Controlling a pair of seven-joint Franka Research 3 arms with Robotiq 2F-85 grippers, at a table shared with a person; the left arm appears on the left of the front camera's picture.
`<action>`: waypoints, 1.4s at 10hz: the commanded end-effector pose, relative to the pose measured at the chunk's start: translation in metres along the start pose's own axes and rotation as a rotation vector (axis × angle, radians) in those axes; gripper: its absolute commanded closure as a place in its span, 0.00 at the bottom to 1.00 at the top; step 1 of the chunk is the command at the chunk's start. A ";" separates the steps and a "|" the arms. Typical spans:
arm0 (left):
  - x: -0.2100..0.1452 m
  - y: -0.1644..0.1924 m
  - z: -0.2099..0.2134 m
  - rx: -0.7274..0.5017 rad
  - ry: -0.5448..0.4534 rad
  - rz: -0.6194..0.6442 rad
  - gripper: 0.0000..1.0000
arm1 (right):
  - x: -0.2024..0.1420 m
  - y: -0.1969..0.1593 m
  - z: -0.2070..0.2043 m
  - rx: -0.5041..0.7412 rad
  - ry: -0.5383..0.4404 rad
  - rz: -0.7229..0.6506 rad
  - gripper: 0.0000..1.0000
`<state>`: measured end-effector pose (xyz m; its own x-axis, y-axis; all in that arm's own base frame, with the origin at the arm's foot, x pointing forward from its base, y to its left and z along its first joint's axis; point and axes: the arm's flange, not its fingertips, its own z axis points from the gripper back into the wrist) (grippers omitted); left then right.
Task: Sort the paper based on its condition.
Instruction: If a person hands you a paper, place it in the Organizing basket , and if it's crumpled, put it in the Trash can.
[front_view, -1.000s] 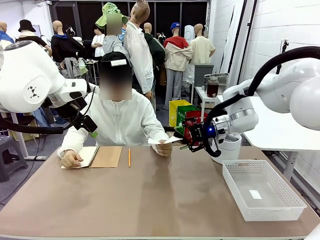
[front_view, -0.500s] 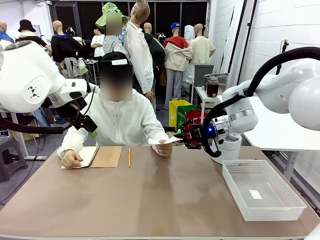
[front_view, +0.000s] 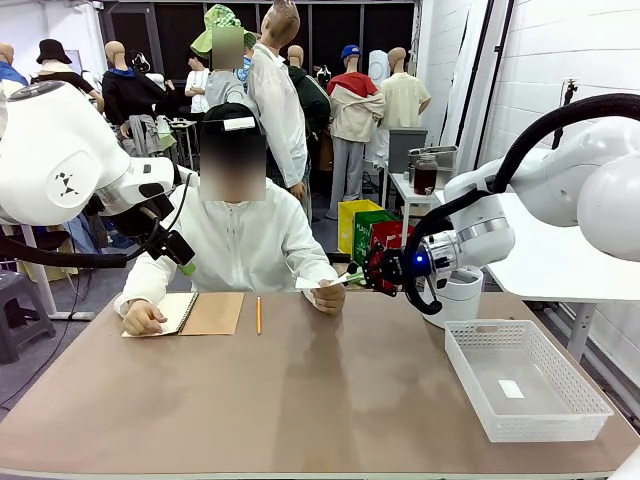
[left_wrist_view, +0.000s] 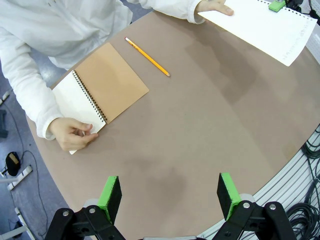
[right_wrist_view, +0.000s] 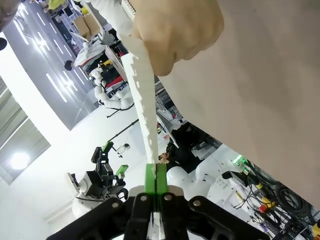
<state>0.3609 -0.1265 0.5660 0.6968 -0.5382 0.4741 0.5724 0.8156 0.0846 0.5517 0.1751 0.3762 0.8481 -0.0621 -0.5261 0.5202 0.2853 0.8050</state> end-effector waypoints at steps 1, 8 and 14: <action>0.000 0.001 0.001 -0.004 -0.004 0.001 0.00 | 0.004 0.007 0.001 -0.022 0.001 -0.006 1.00; 0.000 0.001 0.001 -0.004 -0.004 0.001 0.00 | -0.063 0.014 0.076 -0.326 -0.180 0.432 1.00; 0.000 0.001 0.001 -0.004 -0.004 0.001 0.00 | -0.121 -0.015 0.139 -0.716 -0.352 0.600 1.00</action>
<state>0.3609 -0.1266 0.5659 0.6968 -0.5384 0.4739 0.5724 0.8155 0.0848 0.4668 0.0474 0.4762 0.9949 0.0486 0.0886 -0.0891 0.8360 0.5415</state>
